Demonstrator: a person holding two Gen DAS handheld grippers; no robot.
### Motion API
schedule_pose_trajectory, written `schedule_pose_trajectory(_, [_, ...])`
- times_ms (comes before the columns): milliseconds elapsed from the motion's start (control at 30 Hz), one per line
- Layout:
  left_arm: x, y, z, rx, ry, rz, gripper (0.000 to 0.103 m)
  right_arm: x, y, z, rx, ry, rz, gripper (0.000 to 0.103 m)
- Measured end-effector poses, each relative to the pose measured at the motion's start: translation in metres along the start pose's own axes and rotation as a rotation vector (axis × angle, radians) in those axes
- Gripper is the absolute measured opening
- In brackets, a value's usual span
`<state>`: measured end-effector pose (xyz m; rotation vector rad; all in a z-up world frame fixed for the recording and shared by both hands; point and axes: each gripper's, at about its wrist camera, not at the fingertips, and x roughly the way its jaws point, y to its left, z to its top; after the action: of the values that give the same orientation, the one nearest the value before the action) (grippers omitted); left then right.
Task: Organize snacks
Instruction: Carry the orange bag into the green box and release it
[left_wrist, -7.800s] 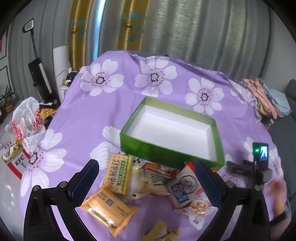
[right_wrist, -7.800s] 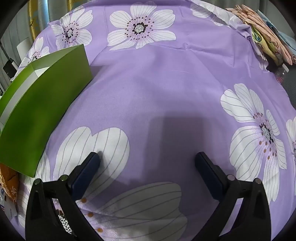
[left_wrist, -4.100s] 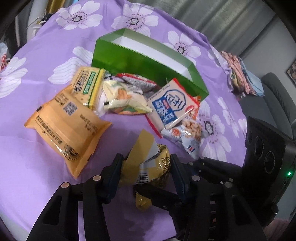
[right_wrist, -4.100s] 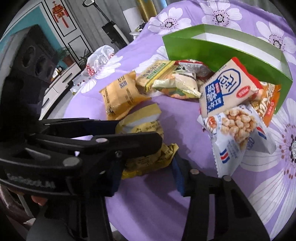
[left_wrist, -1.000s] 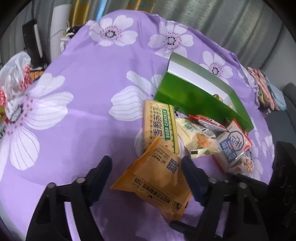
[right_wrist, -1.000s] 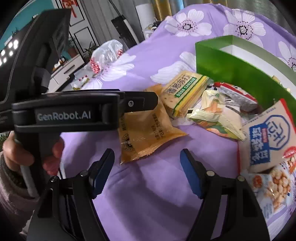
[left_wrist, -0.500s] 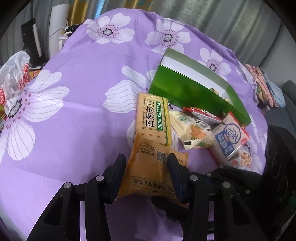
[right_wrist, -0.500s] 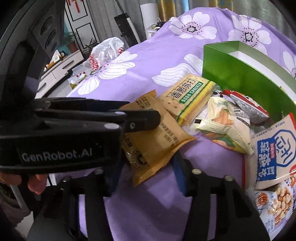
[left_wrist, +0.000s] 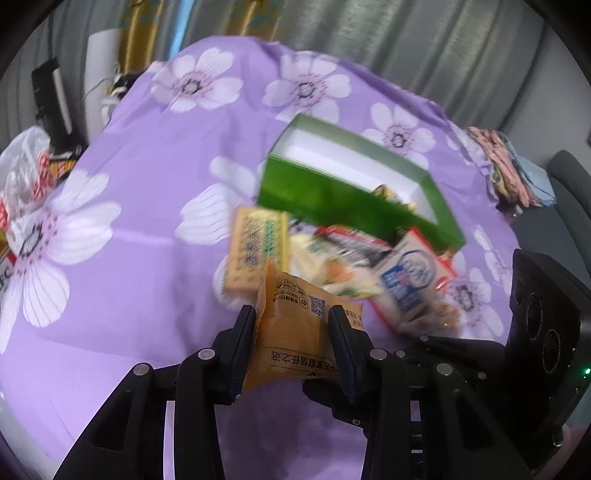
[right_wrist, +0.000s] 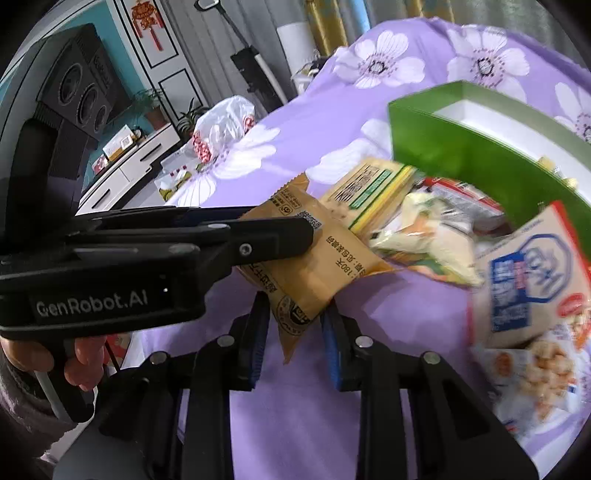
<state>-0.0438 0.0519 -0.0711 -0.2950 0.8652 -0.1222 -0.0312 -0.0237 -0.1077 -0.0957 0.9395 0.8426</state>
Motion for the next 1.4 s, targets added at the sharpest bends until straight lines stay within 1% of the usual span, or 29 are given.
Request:
schedule_pose_trajectory(200, [-0.011, -0.035, 0.019, 0.069, -0.048, -0.040, 0.041, -0.038, -0.011, 0.004, -0.001, -0.083, -0.041, 0.028])
schedule_pose_trajectory(400, [-0.011, -0.075, 0.044, 0.144, -0.083, -0.083, 0.041, -0.073, -0.029, 0.010, 0.002, -0.157, -0.102, 0.028])
schedule_pose_trajectory(567, [0.000, -0.105, 0.076, 0.191, -0.108, -0.129, 0.041, -0.101, -0.052, 0.022, 0.012, -0.222, -0.165, 0.028])
schedule_pose_trajectory(733, [0.018, -0.125, 0.103, 0.215, -0.117, -0.153, 0.041, -0.116, -0.082, 0.041, 0.017, -0.254, -0.225, 0.028])
schedule_pose_trajectory(900, [0.048, -0.135, 0.123, 0.205, -0.092, -0.164, 0.041, -0.115, -0.118, 0.058, 0.052, -0.249, -0.235, 0.028])
schedule_pose_trajectory(967, [0.058, -0.139, 0.127, 0.209, -0.083, -0.157, 0.041, -0.112, -0.126, 0.060, 0.054, -0.243, -0.250, 0.028])
schedule_pose_trajectory(1100, [0.077, -0.141, 0.134, 0.209, -0.067, -0.149, 0.041, -0.103, -0.145, 0.066, 0.079, -0.225, -0.250, 0.028])
schedule_pose_trajectory(1233, [0.094, -0.138, 0.139, 0.193, -0.042, -0.142, 0.041, -0.093, -0.158, 0.069, 0.094, -0.205, -0.249, 0.028])
schedule_pose_trajectory(1400, [0.108, -0.133, 0.139, 0.174, -0.019, -0.133, 0.041, -0.080, -0.169, 0.071, 0.103, -0.168, -0.245, 0.029])
